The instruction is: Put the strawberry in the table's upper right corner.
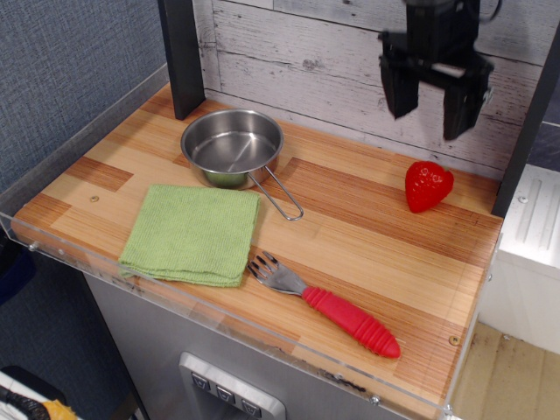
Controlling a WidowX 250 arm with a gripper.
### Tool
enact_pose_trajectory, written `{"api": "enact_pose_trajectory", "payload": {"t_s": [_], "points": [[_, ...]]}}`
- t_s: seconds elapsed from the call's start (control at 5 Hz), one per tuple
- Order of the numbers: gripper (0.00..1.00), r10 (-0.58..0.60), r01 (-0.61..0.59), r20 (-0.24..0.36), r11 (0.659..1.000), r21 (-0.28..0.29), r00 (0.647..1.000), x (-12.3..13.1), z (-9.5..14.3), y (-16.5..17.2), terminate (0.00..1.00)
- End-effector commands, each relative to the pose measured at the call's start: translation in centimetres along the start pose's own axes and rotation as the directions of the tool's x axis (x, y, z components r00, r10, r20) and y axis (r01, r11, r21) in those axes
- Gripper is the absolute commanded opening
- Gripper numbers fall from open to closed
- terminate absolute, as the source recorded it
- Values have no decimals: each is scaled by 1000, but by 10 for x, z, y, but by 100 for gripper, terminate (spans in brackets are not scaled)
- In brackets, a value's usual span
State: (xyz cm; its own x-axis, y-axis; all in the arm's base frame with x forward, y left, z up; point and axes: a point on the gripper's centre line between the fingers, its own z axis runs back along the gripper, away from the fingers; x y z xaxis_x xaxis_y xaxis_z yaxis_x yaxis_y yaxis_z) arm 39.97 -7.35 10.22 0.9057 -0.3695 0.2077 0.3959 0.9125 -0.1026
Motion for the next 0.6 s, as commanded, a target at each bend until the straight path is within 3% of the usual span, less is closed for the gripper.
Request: {"api": "enact_pose_trajectory", "payload": {"t_s": [0.0, 0.2, 0.4], "points": [[100, 42, -48, 116, 997, 52, 992, -11, 79, -8, 0], [100, 71, -80, 137, 995, 58, 988, -21, 90, -7, 0], [100, 71, -80, 137, 995, 58, 988, -21, 90, -7, 100]]}}
